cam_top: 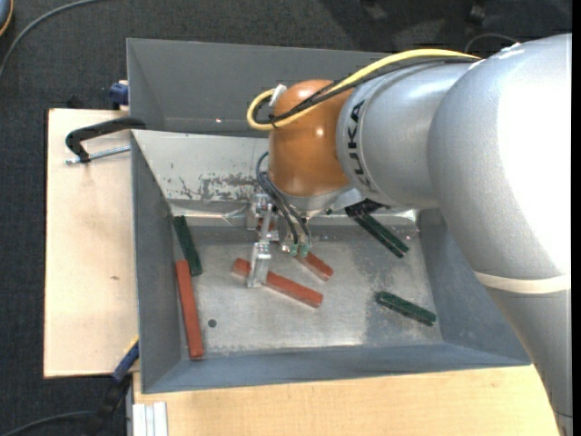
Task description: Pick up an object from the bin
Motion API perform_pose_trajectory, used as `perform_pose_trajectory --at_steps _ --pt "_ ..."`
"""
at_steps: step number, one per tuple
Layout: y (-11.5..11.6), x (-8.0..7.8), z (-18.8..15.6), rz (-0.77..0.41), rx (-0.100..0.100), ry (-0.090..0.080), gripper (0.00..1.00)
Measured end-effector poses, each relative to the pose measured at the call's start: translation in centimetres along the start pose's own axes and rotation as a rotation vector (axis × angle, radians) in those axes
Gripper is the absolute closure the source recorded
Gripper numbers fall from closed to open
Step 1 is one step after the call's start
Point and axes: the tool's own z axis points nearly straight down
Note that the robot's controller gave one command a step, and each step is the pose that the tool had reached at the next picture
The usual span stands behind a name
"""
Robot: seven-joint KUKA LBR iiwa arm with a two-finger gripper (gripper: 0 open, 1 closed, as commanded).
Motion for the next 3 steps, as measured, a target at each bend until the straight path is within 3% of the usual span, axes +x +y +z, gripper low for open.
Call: perform_pose_trajectory --at_steps 1,2,3 --pt "-3.2 8.4 1.3 -0.057 -0.001 0.001 0.00" --pt "-3.1 8.0 1.2 -0.056 -0.004 -0.007 1.00" --pt "-2.9 6.9 -11.0 -0.130 -0.006 -0.020 1.00"
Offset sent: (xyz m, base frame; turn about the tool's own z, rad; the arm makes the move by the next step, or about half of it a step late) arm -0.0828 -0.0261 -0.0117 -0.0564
